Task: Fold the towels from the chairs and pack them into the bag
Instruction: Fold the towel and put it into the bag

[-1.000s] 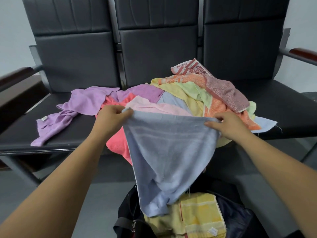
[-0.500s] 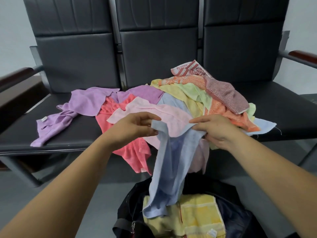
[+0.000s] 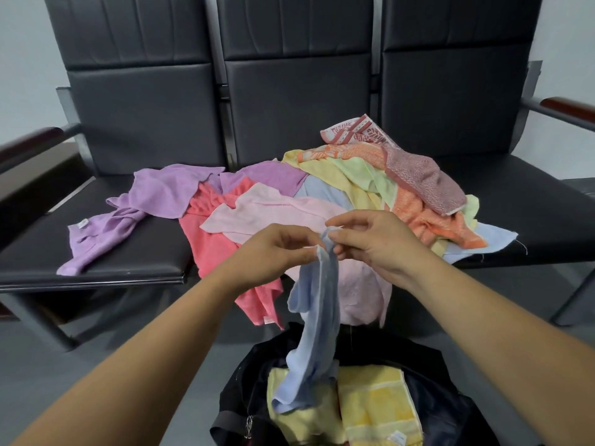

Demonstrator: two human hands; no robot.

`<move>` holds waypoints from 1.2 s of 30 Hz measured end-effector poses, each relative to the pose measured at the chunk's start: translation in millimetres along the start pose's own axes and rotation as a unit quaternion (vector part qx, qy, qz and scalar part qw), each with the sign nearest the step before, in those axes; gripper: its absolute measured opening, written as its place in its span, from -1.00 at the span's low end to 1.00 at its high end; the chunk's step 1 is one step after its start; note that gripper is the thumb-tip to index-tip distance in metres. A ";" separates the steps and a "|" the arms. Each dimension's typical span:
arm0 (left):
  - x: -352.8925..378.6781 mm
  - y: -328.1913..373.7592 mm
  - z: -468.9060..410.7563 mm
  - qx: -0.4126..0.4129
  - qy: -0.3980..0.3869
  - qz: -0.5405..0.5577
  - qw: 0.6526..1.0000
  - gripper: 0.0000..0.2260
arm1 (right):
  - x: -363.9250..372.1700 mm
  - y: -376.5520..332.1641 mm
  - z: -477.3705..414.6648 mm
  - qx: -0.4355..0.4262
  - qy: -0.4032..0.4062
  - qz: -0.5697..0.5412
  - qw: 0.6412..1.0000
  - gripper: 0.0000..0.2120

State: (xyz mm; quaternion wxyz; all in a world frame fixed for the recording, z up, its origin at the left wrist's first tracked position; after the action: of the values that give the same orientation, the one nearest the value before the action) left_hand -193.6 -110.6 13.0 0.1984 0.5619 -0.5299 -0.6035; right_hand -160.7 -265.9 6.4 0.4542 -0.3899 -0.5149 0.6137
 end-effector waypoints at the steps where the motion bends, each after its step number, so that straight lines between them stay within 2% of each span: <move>1: -2.4 0.5 -0.1 0.002 0.022 -0.012 1.000 -0.91 | 2.8 0.4 1.0 0.005 -0.016 -0.017 1.000 -0.86; 3: -9.7 0.7 -1.6 0.003 0.073 -0.039 0.997 -0.90 | 3.1 0.1 2.9 0.003 -0.027 -0.037 0.999 -0.85; 6: -12.4 2.0 -2.4 0.001 0.096 -0.062 0.994 -0.88 | 1.4 -3.5 4.0 -0.024 -0.032 -0.020 0.999 -0.92; 7: -12.6 2.2 -2.6 0.000 0.097 -0.069 0.993 -0.88 | 2.6 -6.2 5.3 -0.036 -0.033 0.024 0.999 -0.98; 10: -12.5 3.1 -2.7 0.002 0.103 -0.088 0.991 -0.87 | 7.9 -6.0 7.1 -0.069 -0.007 0.217 0.974 -0.84; 13: -11.0 4.0 -3.7 0.008 0.107 -0.085 0.991 -0.87 | 12.1 -7.4 7.2 -0.104 0.034 0.281 0.953 -0.91; 16: -10.4 4.0 -4.1 0.006 0.086 -0.095 0.992 -0.82 | -0.2 -10.9 0.7 -0.107 0.070 0.223 0.966 -0.93; 19: 3.2 -15.9 0.3 -0.050 -0.062 -0.242 0.967 -0.79 | -20.7 -14.5 -2.7 -0.090 0.100 0.112 0.985 -0.96; 21: 7.9 -34.7 7.0 -0.098 -0.118 -0.300 0.942 -0.72 | -31.2 -12.2 -4.4 -0.066 0.108 0.032 0.991 -0.95; 24: -9.6 -30.4 7.6 -0.100 -0.059 -0.239 0.964 -0.71 | -50.5 -6.9 -9.0 -0.044 0.138 -0.007 0.989 -0.94; 27: -41.7 -17.1 5.6 -0.069 0.056 -0.167 0.982 -0.69 | -70.0 1.0 -12.1 -0.031 0.174 0.066 0.982 -0.95; 30: -60.2 -14.3 7.7 -0.052 0.141 -0.154 0.977 -0.79 | -78.3 7.6 -12.9 -0.014 0.189 0.107 0.976 -0.93; 36: -59.7 5.6 6.5 0.003 0.237 -0.158 0.959 -0.90 | -69.9 2.5 -5.6 -0.008 0.205 0.164 0.965 -0.89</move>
State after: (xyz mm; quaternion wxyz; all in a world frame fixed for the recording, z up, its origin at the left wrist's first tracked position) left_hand -184.1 -60.1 44.6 0.2190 0.7657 -0.3741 -0.4752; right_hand -136.0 -331.5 3.8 0.4399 -0.5904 -0.3443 0.5826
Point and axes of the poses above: each hand's wrist, its own z-axis away from the middle knuckle, its own x-axis out of the palm, y = z × x, the point moved 8 cm from there along -z, towards the middle knuckle, and after that the axes turned 9 degrees about x, right-handed, at the moved point
